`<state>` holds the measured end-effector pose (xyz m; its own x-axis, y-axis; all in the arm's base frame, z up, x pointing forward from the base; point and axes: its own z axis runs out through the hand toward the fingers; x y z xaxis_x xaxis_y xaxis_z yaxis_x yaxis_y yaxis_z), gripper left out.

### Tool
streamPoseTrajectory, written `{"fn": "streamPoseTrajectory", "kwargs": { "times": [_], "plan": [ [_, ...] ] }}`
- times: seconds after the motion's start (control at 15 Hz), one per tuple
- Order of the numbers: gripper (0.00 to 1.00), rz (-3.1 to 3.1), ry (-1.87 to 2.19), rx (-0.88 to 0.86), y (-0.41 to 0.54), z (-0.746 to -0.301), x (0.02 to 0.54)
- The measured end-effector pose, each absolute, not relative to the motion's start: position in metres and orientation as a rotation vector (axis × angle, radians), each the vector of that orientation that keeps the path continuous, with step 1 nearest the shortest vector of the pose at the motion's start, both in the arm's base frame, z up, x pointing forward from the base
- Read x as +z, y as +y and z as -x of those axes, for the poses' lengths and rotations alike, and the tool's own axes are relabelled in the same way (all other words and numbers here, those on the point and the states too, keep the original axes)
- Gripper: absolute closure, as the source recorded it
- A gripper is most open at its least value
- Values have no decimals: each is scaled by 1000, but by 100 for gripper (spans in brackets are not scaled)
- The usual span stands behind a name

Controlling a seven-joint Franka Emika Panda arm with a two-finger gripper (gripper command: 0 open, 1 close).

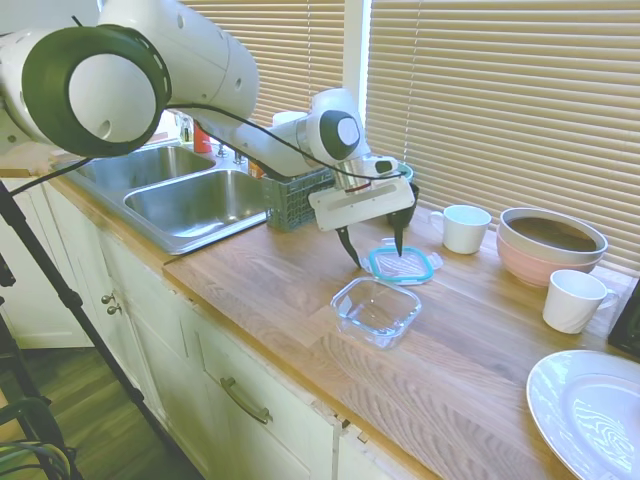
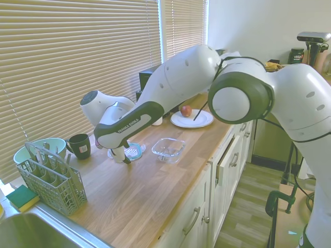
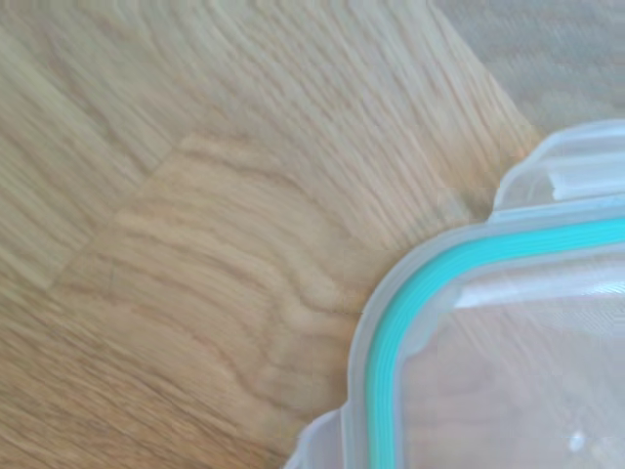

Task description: Cover the lid of the food container

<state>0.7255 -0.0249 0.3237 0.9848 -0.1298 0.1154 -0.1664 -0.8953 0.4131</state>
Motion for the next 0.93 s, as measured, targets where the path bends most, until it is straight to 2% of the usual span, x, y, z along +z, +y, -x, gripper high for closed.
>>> {"fn": "streamPoseTrajectory", "kwargs": {
  "times": [0.93],
  "plan": [
    [100, -2671, -160, 110, -13, -725, 320]
  ]
}}
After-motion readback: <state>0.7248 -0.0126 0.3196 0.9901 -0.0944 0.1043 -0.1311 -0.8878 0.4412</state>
